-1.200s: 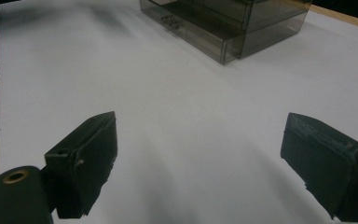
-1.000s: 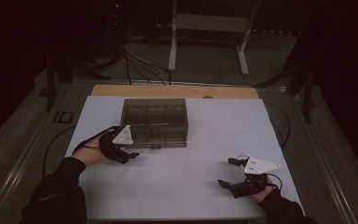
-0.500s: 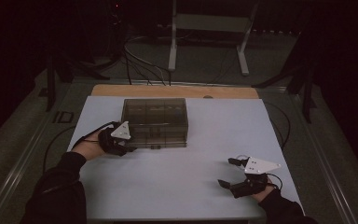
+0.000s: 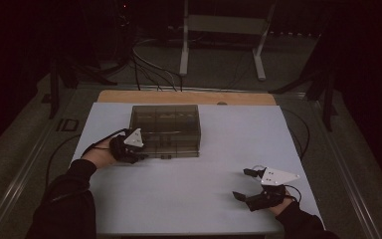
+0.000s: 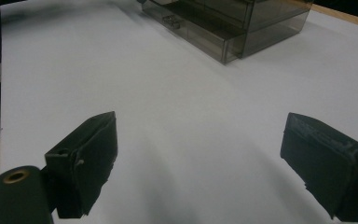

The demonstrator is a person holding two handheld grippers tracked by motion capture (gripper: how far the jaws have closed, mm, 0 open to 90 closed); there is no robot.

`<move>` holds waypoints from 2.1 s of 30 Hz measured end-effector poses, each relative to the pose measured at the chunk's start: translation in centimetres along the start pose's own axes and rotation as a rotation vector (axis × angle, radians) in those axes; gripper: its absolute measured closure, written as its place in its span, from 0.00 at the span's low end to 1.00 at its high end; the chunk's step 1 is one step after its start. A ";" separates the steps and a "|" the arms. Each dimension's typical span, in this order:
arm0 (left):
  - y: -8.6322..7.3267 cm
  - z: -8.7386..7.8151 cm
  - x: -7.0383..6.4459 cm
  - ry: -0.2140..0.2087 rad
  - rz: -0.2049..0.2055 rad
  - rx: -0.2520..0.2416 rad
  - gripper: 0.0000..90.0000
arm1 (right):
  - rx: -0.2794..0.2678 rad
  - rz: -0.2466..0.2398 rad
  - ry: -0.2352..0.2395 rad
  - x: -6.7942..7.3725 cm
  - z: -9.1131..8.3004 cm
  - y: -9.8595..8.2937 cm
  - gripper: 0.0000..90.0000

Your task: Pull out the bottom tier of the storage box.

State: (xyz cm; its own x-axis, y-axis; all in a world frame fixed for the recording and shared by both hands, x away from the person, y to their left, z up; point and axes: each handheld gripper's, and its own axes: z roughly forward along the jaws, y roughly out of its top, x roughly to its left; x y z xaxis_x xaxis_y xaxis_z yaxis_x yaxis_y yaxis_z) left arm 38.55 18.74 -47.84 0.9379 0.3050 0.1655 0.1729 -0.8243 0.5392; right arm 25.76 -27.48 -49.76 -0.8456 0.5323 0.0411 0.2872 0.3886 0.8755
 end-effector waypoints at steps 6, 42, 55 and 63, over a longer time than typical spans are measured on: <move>0.0 0.5 0.2 -0.021 0.016 0.030 0.77 | 0.002 0.000 0.002 0.0 0.0 0.0 0.12; 0.6 1.6 0.4 -0.194 0.133 0.091 0.98 | 0.003 0.009 0.009 -0.2 0.1 -0.2 0.12; 0.1 0.8 -0.9 -0.219 0.170 0.093 0.98 | 0.002 0.010 0.006 -0.2 0.1 -0.2 0.12; 0.1 0.6 -1.9 -0.220 0.177 0.098 0.98 | -0.001 0.007 -0.002 -0.1 0.0 -0.1 0.12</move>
State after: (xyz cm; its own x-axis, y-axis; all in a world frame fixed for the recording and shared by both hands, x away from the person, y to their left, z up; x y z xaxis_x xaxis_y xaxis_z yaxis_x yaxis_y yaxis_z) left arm 36.98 17.83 -48.56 0.9968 0.0505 0.0613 0.0189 -0.9009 0.4337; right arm 25.84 -27.60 -49.84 -0.8427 0.5363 0.0468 0.2929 0.3837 0.8758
